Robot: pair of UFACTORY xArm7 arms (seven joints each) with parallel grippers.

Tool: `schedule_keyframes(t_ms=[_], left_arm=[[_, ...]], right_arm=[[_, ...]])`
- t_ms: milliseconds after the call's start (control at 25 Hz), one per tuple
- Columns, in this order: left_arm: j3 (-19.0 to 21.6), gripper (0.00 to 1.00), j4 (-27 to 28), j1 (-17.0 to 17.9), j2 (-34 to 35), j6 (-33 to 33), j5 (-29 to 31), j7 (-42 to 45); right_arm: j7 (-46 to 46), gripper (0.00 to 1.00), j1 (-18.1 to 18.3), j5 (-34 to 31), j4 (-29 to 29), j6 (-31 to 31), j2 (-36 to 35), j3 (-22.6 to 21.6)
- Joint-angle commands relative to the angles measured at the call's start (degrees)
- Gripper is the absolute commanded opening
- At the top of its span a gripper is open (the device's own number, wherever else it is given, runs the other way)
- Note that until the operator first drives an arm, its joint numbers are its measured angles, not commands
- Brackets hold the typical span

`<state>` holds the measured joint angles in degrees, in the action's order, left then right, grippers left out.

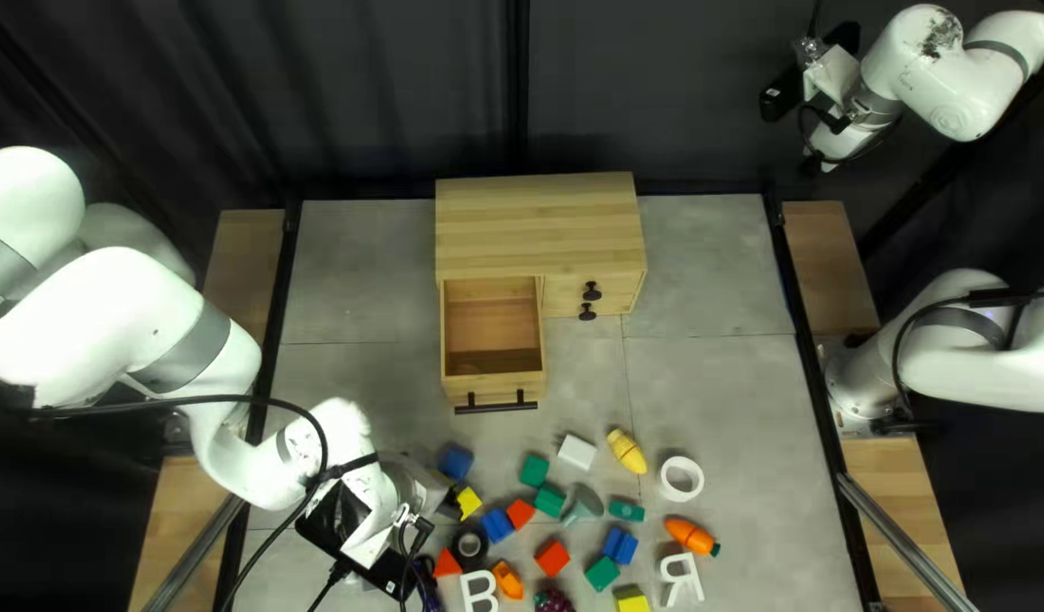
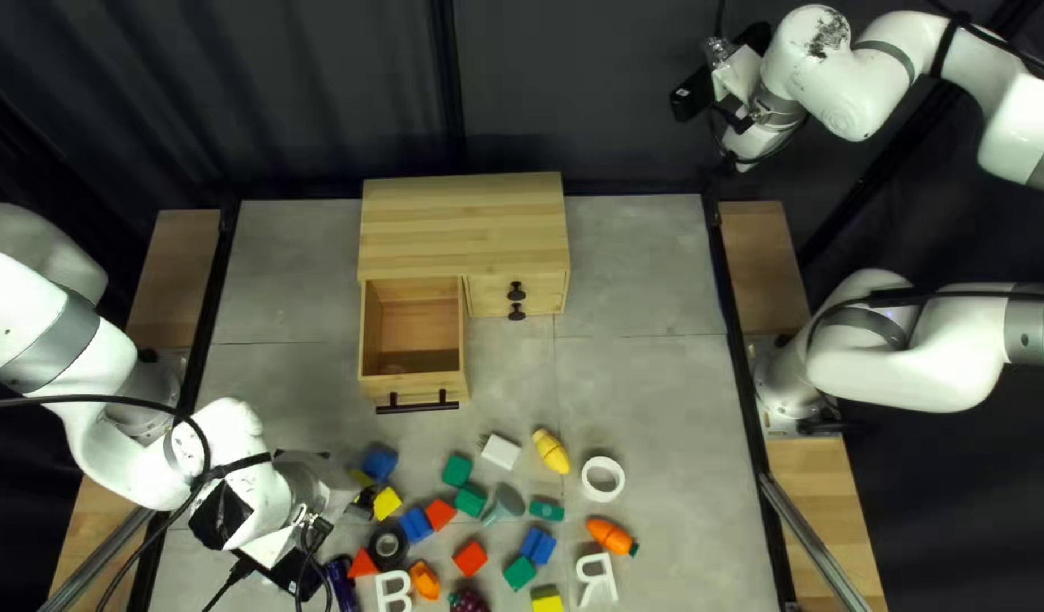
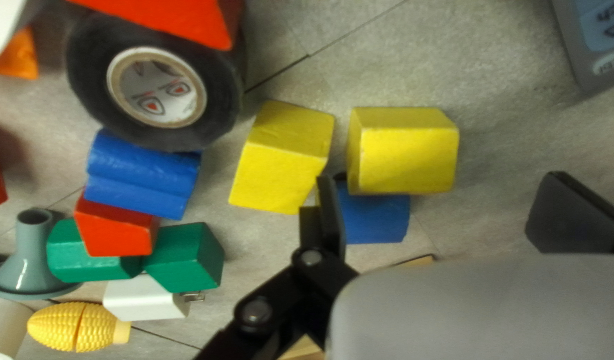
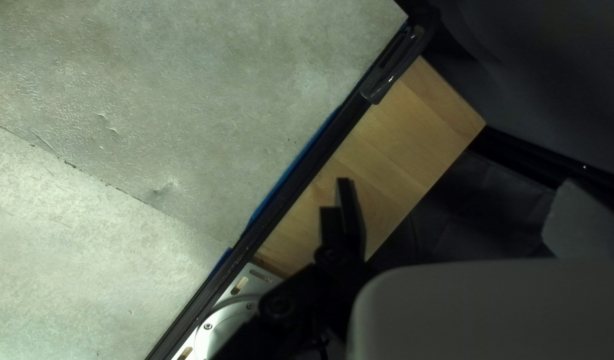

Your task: Open drawers and place objects into drawer and close

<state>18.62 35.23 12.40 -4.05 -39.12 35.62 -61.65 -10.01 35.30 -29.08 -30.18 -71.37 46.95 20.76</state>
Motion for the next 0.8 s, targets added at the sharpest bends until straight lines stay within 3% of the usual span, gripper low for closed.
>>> schedule_keyframes(t_ms=[40,480,800], left_arm=[[0.1,0.00,-0.2,0.1,0.1,0.1,0.0,0.1],[0.6,0.00,-0.6,0.9,7.9,-6.1,-6.6,-3.0],[-1.5,0.00,6.0,-0.6,11.5,-15.4,-11.9,-4.0]], right_arm=[[0.0,1.00,0.0,0.0,0.0,0.0,0.0,0.0],[0.0,1.00,0.0,0.0,0.0,0.0,0.0,0.0],[0.0,1.00,0.0,0.0,0.0,0.0,0.0,0.0]])
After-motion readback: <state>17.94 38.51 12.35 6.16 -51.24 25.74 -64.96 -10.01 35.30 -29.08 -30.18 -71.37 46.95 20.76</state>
